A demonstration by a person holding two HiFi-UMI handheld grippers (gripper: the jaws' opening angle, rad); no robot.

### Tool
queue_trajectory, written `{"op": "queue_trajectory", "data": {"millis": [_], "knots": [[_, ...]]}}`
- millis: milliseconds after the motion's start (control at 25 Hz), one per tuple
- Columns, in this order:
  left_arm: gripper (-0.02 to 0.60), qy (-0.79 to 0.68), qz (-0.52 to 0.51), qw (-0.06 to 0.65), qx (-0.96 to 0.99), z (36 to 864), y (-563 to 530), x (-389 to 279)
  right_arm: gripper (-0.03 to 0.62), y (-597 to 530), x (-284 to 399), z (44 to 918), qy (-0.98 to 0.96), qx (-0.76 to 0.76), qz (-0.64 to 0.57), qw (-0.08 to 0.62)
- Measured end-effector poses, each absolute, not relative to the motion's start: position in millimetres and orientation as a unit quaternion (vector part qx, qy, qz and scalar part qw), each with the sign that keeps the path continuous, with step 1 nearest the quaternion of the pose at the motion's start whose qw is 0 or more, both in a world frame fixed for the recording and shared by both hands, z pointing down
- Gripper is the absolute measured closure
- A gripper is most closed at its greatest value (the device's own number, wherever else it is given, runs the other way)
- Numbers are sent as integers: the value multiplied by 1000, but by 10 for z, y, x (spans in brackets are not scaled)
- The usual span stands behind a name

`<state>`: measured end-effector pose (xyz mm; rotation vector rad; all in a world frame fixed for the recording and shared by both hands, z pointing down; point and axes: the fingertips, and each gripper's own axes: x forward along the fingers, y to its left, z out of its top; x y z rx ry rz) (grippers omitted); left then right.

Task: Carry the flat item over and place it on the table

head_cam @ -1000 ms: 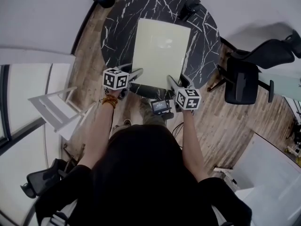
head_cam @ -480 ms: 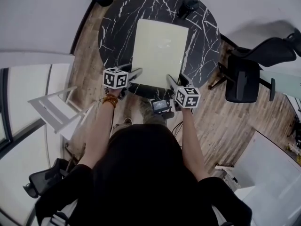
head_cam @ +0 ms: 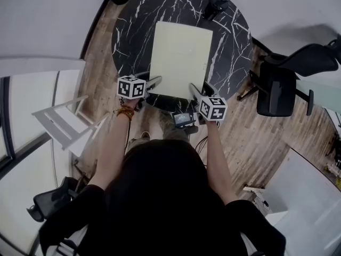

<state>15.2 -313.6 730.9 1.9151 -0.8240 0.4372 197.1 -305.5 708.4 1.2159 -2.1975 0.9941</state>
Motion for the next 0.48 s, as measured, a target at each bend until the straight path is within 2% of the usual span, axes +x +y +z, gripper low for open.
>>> {"op": "queue_trajectory", "data": {"millis": [480], "knots": [[330, -342, 192, 490, 778, 7432, -3153, 105, 327, -3075, 1937, 7221, -789, 437, 372, 221]]}}
